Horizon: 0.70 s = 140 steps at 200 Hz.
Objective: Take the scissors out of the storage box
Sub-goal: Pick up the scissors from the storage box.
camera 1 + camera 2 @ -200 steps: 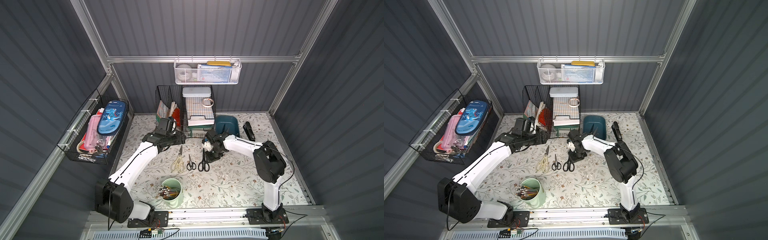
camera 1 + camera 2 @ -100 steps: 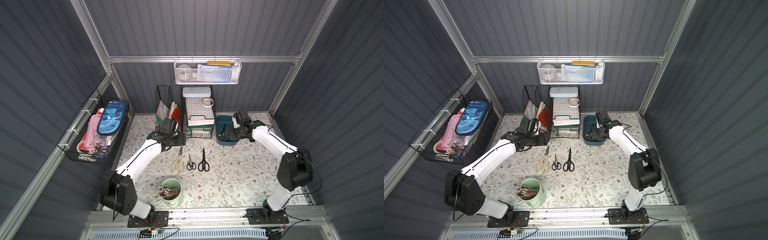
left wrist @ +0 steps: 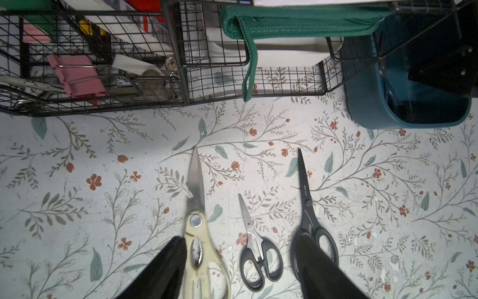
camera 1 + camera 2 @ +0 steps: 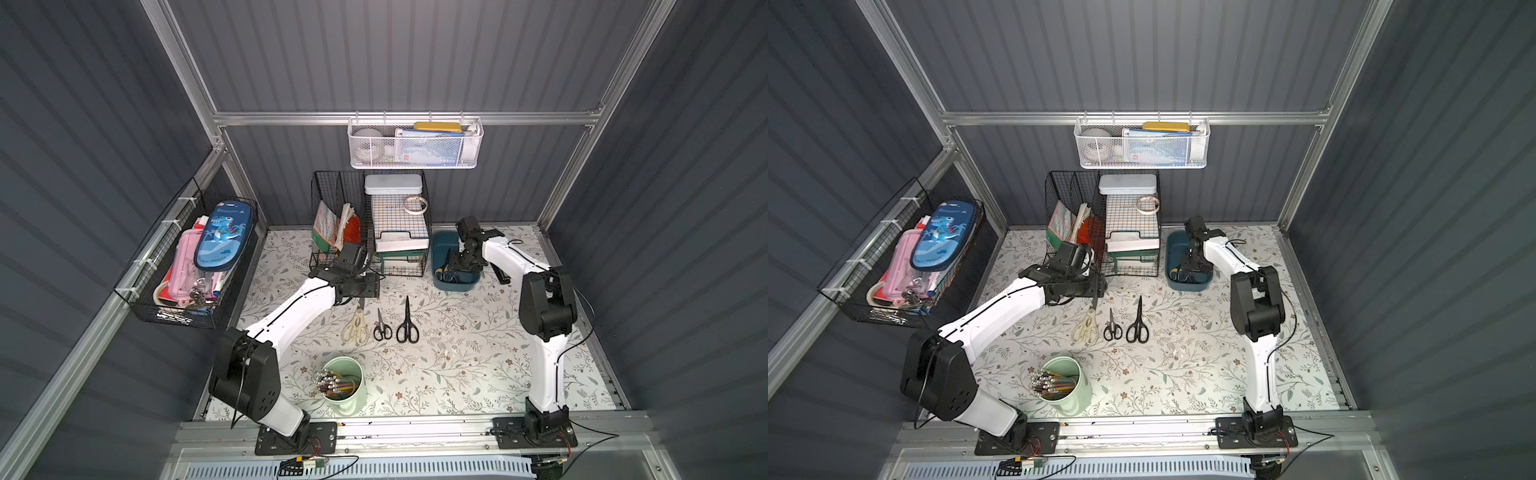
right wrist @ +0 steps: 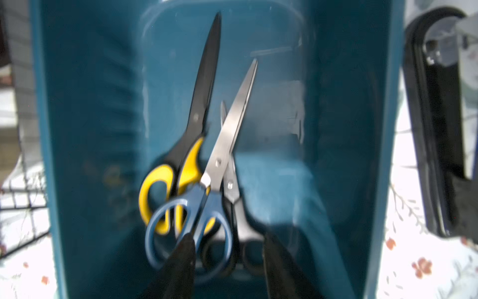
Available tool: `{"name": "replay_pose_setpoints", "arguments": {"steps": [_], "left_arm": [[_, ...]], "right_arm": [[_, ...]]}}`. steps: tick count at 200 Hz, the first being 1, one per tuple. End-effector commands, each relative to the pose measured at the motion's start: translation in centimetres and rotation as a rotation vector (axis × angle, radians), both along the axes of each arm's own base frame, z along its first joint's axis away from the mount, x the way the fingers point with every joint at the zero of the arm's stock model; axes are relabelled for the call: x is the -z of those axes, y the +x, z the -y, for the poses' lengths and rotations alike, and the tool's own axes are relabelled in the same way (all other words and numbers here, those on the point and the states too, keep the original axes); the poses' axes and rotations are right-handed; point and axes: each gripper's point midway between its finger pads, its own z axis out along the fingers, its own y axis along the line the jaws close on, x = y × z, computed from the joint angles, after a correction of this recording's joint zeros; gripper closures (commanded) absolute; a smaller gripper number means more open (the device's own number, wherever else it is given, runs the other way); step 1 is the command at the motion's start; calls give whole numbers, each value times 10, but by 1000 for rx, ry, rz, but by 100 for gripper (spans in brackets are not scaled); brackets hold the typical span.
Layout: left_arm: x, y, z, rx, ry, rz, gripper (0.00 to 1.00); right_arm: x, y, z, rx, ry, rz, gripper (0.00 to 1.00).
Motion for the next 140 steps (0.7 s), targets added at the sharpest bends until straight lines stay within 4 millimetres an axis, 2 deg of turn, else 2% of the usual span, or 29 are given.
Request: {"name": "replay_pose_setpoints", "arguments": {"steps": [1,48,105,129,140], "left_arm": [[-6,5,1,13,8,15,28],[0,6,5,21,1,-7,28],[2,8,3,11,18,-19,28],[3,9,4,11,20,-20,28],[4,9,4,13,19,-23,28]], "right_arm": [[17,-10,-1,-20,-3,-89,51],[49,-5,-4,-18,-9,-155,49],[88,-3,-4,-24,-36,-226,57],[91,2,-1,-3,-50,-203,56],[84,5,0,5,-50,-182,56]]}}
